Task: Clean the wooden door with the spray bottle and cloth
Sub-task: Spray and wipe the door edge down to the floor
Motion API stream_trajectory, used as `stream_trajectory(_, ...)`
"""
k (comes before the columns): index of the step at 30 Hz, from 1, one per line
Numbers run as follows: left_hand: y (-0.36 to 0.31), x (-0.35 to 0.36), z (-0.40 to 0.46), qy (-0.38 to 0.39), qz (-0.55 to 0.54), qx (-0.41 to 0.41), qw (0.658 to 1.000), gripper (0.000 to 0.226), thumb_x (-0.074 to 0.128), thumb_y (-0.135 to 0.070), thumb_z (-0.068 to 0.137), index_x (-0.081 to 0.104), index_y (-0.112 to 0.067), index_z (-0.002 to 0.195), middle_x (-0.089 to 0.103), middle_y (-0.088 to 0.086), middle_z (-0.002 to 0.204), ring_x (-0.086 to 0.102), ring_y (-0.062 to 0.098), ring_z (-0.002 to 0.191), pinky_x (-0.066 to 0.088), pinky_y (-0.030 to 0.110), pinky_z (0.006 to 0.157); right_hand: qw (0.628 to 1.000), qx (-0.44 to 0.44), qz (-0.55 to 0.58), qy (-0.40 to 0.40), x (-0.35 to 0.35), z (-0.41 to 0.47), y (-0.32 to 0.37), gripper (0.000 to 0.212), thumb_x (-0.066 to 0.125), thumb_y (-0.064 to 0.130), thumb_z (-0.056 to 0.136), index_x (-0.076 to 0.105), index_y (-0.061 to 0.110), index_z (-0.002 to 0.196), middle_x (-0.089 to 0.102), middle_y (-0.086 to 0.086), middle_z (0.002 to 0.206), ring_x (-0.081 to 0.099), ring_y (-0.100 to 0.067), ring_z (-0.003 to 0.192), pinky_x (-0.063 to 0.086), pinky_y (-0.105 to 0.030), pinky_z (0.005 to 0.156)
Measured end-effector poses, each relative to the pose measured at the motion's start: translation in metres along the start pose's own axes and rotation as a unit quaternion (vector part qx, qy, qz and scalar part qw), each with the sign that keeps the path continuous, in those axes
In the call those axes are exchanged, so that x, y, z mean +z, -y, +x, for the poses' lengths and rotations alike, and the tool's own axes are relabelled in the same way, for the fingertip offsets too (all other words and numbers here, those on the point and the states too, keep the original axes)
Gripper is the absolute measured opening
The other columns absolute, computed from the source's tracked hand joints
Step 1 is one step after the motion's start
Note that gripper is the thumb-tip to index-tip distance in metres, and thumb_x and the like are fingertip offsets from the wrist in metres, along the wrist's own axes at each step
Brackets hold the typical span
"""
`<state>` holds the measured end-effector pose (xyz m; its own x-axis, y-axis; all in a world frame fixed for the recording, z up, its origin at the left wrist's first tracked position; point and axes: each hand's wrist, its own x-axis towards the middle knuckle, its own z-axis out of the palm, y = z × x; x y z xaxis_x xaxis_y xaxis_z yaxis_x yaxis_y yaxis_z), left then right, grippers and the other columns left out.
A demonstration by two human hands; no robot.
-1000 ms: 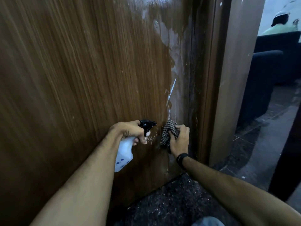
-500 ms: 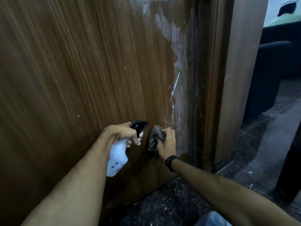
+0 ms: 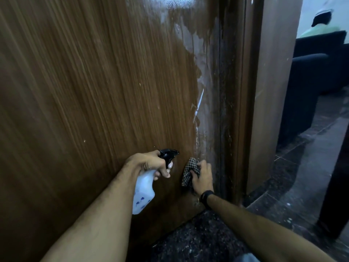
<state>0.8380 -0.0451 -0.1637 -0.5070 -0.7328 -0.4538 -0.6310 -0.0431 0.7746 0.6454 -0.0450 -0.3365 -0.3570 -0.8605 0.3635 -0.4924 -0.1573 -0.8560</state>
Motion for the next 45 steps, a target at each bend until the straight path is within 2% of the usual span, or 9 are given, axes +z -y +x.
stream_trajectory(3,0.001,0.005,0.001,-0.002,0.006,-0.007,1.000,0.030,0.062,0.012,0.082,0.055,-0.017,0.083,0.056,0.003,0.076,0.040,0.009,0.048,0.043,0.026,0.051,0.999,0.015,-0.019,0.042,-0.014,0.005,0.002,0.021,0.061,0.007,0.095,0.044,0.016,0.103,0.042,-0.003,0.112,0.050,-0.020,0.098,0.036,-0.028,0.080)
stream_trajectory(9,0.002,0.010,-0.002,-0.051,0.013,-0.020,0.998,0.032,0.068,0.009,0.076,0.054,-0.014,0.092,0.060,0.006,0.078,0.045,0.010,0.046,0.046,0.030,0.053,0.997,-0.040,-0.049,0.033,-0.061,0.028,0.040,0.021,0.067,0.011,0.092,0.051,0.018,0.104,0.047,-0.001,0.111,0.046,-0.009,0.094,0.041,-0.026,0.085)
stream_trajectory(13,0.000,0.022,-0.005,-0.085,0.023,-0.022,0.996,0.038,0.071,0.006,0.074,0.052,-0.013,0.101,0.061,0.010,0.084,0.051,0.011,0.049,0.050,0.032,0.056,0.994,-0.055,-0.075,0.057,-0.088,0.044,0.058,0.026,0.070,0.010,0.091,0.049,0.021,0.101,0.045,0.002,0.107,0.046,-0.009,0.094,0.035,-0.015,0.074)
stream_trajectory(20,-0.017,0.040,-0.003,-0.108,0.013,0.024,0.994,0.027,0.066,0.009,0.084,0.053,-0.012,0.094,0.056,0.010,0.077,0.050,0.012,0.048,0.048,0.031,0.055,0.956,-0.130,-0.215,0.148,-0.137,0.069,0.083,0.031,0.078,0.019,0.085,0.050,0.021,0.099,0.050,-0.004,0.105,0.051,-0.022,0.095,0.042,-0.032,0.081)
stream_trajectory(23,-0.015,0.041,0.002,-0.133,-0.008,0.024,0.991,0.035,0.068,0.009,0.082,0.054,-0.009,0.108,0.057,0.011,0.080,0.051,0.012,0.049,0.048,0.031,0.054,0.928,-0.171,-0.271,0.191,-0.162,0.082,0.106,0.032,0.078,0.025,0.085,0.049,0.026,0.099,0.049,0.000,0.104,0.052,-0.021,0.097,0.044,-0.033,0.082)
stream_trajectory(25,-0.012,0.039,0.011,-0.147,-0.024,0.029,0.988,0.044,0.070,0.008,0.081,0.053,-0.009,0.117,0.059,0.011,0.080,0.053,0.011,0.048,0.049,0.031,0.054,0.912,-0.194,-0.303,0.198,-0.175,0.092,0.119,0.030,0.076,0.026,0.086,0.051,0.024,0.101,0.049,0.000,0.107,0.050,-0.019,0.098,0.043,-0.033,0.084)
stream_trajectory(31,-0.017,0.041,0.038,-0.178,-0.078,0.065,0.979,0.032,0.066,0.012,0.084,0.053,-0.008,0.105,0.057,0.009,0.071,0.050,0.012,0.044,0.047,0.030,0.050,0.895,-0.234,-0.334,0.183,-0.185,0.120,0.143,0.031,0.075,0.025,0.088,0.047,0.023,0.101,0.045,-0.001,0.110,0.049,-0.020,0.100,0.043,-0.034,0.086)
stream_trajectory(37,-0.036,0.051,0.053,-0.228,-0.103,0.103,0.963,0.016,0.056,0.003,0.096,0.056,-0.010,0.088,0.060,-0.001,0.051,0.045,0.012,0.043,0.045,0.027,0.048,0.929,-0.246,-0.259,0.099,-0.173,0.134,0.121,0.028,0.073,0.020,0.089,0.049,0.021,0.103,0.044,0.002,0.108,0.052,-0.021,0.100,0.045,-0.035,0.086)
stream_trajectory(45,-0.018,0.066,0.067,-0.189,-0.048,0.074,0.978,0.028,0.057,0.012,0.089,0.054,-0.014,0.080,0.054,0.006,0.063,0.043,0.012,0.042,0.041,0.028,0.047,0.959,-0.246,-0.080,-0.118,-0.141,0.135,0.073,0.023,0.069,0.014,0.089,0.054,0.012,0.106,0.045,0.004,0.105,0.042,-0.004,0.091,0.035,-0.022,0.080)
